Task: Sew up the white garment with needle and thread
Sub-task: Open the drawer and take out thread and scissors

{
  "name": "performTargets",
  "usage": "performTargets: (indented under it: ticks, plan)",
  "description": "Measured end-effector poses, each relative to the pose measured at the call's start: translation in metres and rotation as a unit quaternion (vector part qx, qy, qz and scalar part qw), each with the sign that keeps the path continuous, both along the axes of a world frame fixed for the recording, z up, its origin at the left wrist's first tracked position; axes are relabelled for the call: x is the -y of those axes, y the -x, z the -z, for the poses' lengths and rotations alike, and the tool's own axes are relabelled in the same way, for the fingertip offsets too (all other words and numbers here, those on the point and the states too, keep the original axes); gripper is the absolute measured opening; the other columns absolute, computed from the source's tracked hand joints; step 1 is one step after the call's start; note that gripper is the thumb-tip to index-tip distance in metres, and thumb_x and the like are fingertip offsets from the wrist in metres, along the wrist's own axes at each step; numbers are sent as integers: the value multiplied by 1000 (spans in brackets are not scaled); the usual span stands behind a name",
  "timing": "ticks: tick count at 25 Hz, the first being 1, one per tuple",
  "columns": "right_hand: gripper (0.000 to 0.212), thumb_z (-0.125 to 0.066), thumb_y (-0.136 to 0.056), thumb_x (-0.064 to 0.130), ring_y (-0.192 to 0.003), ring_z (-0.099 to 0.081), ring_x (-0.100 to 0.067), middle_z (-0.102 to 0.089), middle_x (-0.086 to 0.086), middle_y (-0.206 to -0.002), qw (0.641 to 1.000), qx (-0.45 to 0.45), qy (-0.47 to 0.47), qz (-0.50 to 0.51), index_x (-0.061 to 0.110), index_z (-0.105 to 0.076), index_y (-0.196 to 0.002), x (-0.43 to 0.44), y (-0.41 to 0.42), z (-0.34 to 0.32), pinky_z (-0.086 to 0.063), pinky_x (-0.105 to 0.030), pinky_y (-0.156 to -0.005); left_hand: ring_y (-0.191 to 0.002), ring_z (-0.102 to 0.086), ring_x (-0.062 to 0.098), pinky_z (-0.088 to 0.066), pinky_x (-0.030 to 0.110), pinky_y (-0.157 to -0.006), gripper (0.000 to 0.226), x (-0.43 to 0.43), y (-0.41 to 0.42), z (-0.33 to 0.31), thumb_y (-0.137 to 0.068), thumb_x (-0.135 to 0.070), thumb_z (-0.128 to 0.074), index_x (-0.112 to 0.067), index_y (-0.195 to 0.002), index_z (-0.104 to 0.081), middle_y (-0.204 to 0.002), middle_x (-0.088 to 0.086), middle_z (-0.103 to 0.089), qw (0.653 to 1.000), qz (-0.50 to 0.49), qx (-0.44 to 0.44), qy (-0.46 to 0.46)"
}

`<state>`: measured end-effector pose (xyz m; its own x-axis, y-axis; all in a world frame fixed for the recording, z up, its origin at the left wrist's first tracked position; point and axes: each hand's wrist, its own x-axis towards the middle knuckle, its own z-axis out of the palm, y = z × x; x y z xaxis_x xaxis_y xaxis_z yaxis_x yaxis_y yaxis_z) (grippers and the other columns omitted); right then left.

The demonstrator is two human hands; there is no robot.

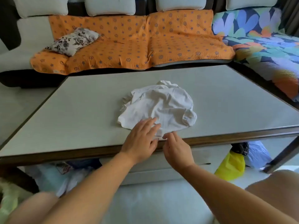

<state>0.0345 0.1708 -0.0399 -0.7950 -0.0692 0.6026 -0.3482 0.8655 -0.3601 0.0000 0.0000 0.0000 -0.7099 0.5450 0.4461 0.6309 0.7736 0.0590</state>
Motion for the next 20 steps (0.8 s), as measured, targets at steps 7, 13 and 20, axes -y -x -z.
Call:
performTargets:
  ticks: [7,13,20]
  plan:
    - [30,-47,-96,13,-113,-60,-31,-59,-11,-128,811,483,300,139,10,-56,-124,4,-35,49,-50,-38,-89,-111,-48,23,-37,37,-98,41,15,-44,64,-81,-19,-56,-17,-121,-64,-120,6,-61,993,50,-102,33]
    - [33,-36,-98,4,-123,-54,-34,-52,-22,-137,447,465,748,156,-6,-46,-128,1,-12,74,-43,-47,-95,-115,-49,25,-38,38,-100,46,34,-54,71,-80,-17,-59,-15,-125,-61,-125,7,-60,994,58,-85,41]
    - [32,-35,-99,3,-108,-63,-33,-62,-22,-115,502,552,644,171,-10,-47,-125,0,-26,71,-51,-45,-93,-111,-54,22,-42,36,-96,43,55,-58,71,-84,-17,-51,-16,-125,-62,-121,4,-63,998,26,-43,26]
